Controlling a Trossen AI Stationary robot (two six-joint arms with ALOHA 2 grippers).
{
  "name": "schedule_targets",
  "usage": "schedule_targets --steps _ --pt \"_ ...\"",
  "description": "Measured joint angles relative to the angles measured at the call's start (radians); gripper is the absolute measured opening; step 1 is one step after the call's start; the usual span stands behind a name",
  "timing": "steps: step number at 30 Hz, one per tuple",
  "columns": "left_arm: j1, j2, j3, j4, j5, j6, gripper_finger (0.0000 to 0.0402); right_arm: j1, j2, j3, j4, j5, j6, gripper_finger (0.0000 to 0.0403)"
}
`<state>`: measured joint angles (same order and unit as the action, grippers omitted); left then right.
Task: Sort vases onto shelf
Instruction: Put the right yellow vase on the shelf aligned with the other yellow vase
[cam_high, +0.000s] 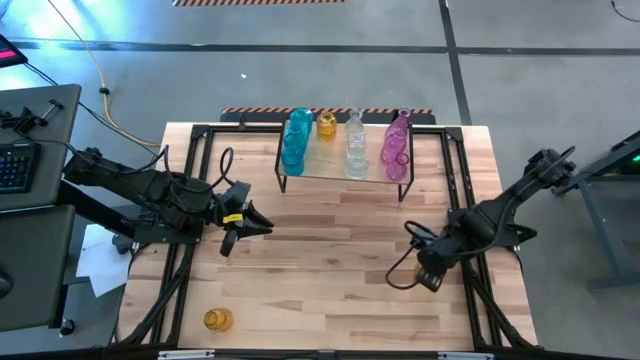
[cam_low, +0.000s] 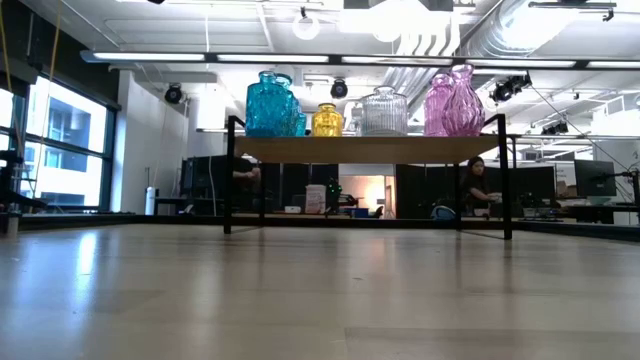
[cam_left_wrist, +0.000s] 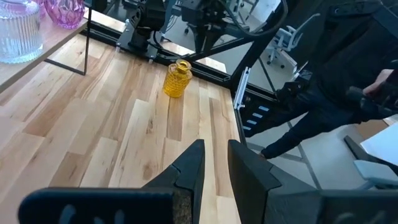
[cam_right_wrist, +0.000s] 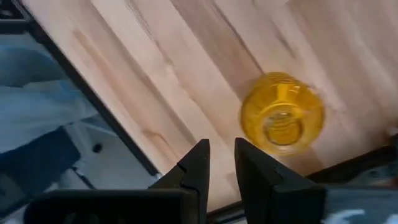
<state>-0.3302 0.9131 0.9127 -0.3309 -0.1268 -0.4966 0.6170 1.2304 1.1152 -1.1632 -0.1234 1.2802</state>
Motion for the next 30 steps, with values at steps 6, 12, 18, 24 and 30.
schedule_targets --steps 6,12,18,24,30 --pt "0.0 0.0 0.0 0.0 0.0 -0.008 0.0062 -0.016 0.0 0.0 -0.055 0.01 -0.07 0.008" --pt "0.0 0.0 0.0 0.0 -0.013 -0.027 0.0062 -0.016 0.0 -0.021 -0.081 0.022 -0.037 0.0154" --pt "0.0 0.0 0.0 0.0 -0.013 -0.048 0.0062 -0.015 0.0 -0.148 0.091 -0.004 0.037 0.0223" --pt "0.0 0.0 0.0 0.0 -0.014 -0.053 0.0062 -0.014 0.0 -0.233 0.147 -0.047 0.113 0.0231" --pt "0.0 0.0 0.0 0.0 -0.014 -0.052 0.0062 -0.014 0.009 -0.241 0.158 -0.023 0.112 0.0231"
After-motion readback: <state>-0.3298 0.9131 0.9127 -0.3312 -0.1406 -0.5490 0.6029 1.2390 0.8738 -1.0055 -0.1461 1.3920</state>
